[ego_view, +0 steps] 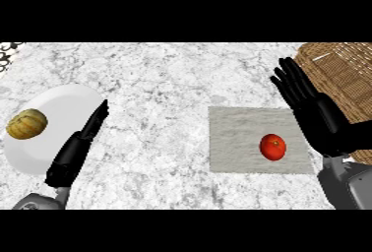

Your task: Pick the tomato from the placemat and place it in the basket

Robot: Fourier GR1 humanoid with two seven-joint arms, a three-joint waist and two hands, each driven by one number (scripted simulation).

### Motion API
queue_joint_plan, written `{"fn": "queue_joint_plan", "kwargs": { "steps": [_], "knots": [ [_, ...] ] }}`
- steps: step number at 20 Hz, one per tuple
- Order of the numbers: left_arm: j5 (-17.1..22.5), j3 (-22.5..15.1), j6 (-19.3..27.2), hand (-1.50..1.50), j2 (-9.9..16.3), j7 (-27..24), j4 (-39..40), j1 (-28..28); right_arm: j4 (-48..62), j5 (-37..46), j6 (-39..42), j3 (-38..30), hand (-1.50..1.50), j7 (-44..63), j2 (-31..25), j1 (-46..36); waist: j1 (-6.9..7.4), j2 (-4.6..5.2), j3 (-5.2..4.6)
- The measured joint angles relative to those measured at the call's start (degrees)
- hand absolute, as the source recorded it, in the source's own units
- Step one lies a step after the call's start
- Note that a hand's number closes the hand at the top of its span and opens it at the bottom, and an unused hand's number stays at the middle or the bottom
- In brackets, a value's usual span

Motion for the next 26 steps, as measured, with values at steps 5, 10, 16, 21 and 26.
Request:
{"fn": "queue_joint_plan", "kwargs": {
  "steps": [5, 10, 16, 21, 26],
  "knots": [
    [2.9, 3.0, 0.7, 0.00, -1.1, 2.8, 1.7, -1.5, 4.0, -10.1, 11.2, -1.3, 1.50, -3.1, 2.5, -6.2, 2.52, 1.10, 2.39],
    [6.0, 5.0, 0.8, 0.00, -1.9, 6.6, 3.5, -2.0, 0.1, -12.2, 28.4, 2.2, -1.50, -11.2, 1.6, -12.0, 4.37, 1.34, 3.25],
    [10.4, 10.2, 0.1, 0.00, 0.0, 12.8, 5.8, -3.6, -1.8, -5.6, 45.9, 3.1, -1.50, -27.1, -0.2, -5.3, 0.50, 0.35, 3.18],
    [11.3, 12.7, -1.3, 0.00, 0.2, 15.1, 8.7, -6.1, -1.3, -7.2, 49.3, 0.1, -1.50, -22.9, -5.7, -8.1, -0.62, -0.10, 2.99],
    [11.2, 13.1, -1.3, 0.00, 0.2, 15.9, 9.0, -6.7, -1.1, -3.9, 52.3, -4.5, -1.50, -17.9, -15.4, -15.3, -0.55, -0.26, 2.90]
  ]
}}
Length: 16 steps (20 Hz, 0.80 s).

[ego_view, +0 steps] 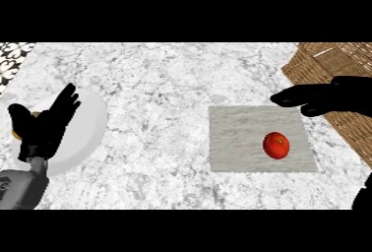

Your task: Pick the tomato from the placemat and place it in the basket

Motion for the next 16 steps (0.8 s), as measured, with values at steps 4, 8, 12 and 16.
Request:
{"fn": "queue_joint_plan", "kwargs": {
  "steps": [4, 8, 12, 16],
  "knots": [
    [-0.1, 0.2, -0.6, 0.00, 0.0, -0.1, 0.7, -0.7, 2.4, 8.2, 0.4, -3.5, -1.50, 2.4, -5.9, -7.4, 0.69, 0.24, -0.05],
    [-0.8, -0.1, -0.5, 0.00, -0.6, 0.5, 0.9, -2.1, 10.6, 14.6, 3.0, -3.2, -1.50, 2.8, -8.7, -14.9, 1.40, 0.49, -0.03],
    [-0.9, -0.2, -0.8, 0.00, -1.0, 0.9, 0.6, -2.4, 15.7, 18.2, 5.8, -0.1, -1.50, 2.7, -11.7, -19.5, 2.20, 0.74, -0.01],
    [-1.1, -0.1, -0.9, 0.00, -1.0, 1.5, 0.1, -2.8, 18.7, 20.1, 6.9, 2.8, -1.50, 1.0, -13.8, -21.3, 2.43, 0.87, 0.05]
  ]
}}
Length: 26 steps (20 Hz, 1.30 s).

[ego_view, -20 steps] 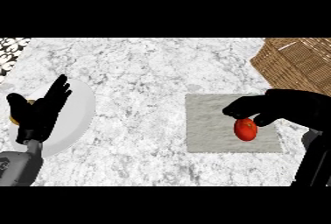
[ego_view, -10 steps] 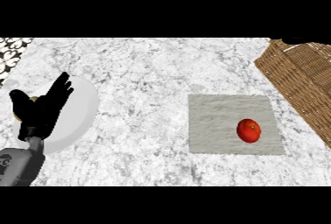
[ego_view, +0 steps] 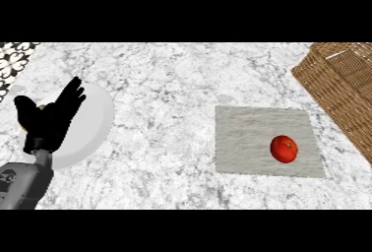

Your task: Pick the tomato from the placemat and place it in the basket

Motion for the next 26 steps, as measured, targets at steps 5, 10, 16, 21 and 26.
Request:
{"fn": "queue_joint_plan", "kwargs": {
  "steps": [5, 10, 16, 21, 26],
  "knots": [
    [-0.1, 0.0, -0.3, 0.00, -0.3, -0.1, 0.1, 0.1, 3.1, -0.4, -0.1, 2.2, -1.50, -3.5, -2.0, 1.4, -0.06, 0.23, 0.10],
    [-0.2, 0.4, -0.5, 0.00, -0.2, -0.2, -0.1, 0.3, 6.1, -1.7, -1.7, 2.3, -1.50, -7.0, -3.1, 3.7, -0.19, 0.27, 0.19],
    [-0.3, 0.7, -0.9, 0.00, -0.3, -0.2, -0.1, 0.5, 7.3, 0.3, -5.8, 4.7, -1.50, -12.4, -2.1, 8.2, -0.24, 0.35, 0.26],
    [-0.1, 1.5, -1.5, 0.00, -0.1, -0.3, 1.2, -0.1, 7.8, 4.5, -12.2, 8.2, -1.50, -19.4, 0.3, 12.7, -0.65, 0.27, 0.24],
    [-0.7, 1.4, -1.0, 0.00, -0.8, 0.0, 1.2, -0.4, 10.6, 8.3, -19.0, 12.7, -1.50, -25.8, 3.7, 15.4, -0.66, 0.07, 0.19]
  ]
}}
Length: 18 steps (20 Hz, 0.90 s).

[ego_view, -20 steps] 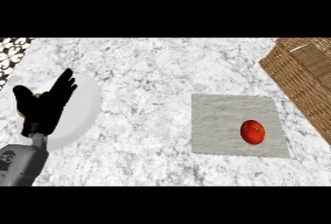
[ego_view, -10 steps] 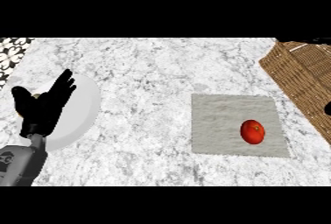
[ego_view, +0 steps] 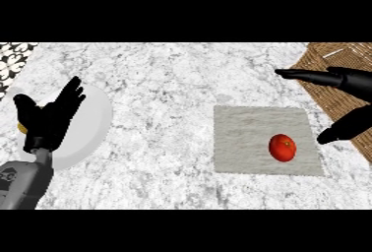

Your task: Pick the tomato from the placemat and place it in the basket

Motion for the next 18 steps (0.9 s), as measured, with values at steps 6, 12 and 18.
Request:
{"fn": "queue_joint_plan", "kwargs": {
  "steps": [6, 12, 18],
  "knots": [
    [-0.3, 0.7, -0.2, 0.00, 0.3, 0.2, -0.4, 0.8, 3.5, 2.0, -4.6, 5.5, -1.50, -3.9, 4.7, 1.8, -0.28, -0.34, -0.09],
    [-0.8, 1.1, -0.6, 0.00, -0.3, 0.0, -0.6, 1.3, 8.9, 9.1, -8.9, 11.7, -1.50, -7.8, 7.7, 0.3, -0.53, -0.50, -0.14],
    [-1.1, 2.0, -1.4, 0.00, -0.1, 0.2, -0.8, 1.9, 14.8, 14.0, -12.3, 15.6, -1.50, -12.2, 9.0, -1.8, -0.76, -0.58, -0.16]
  ]
}}
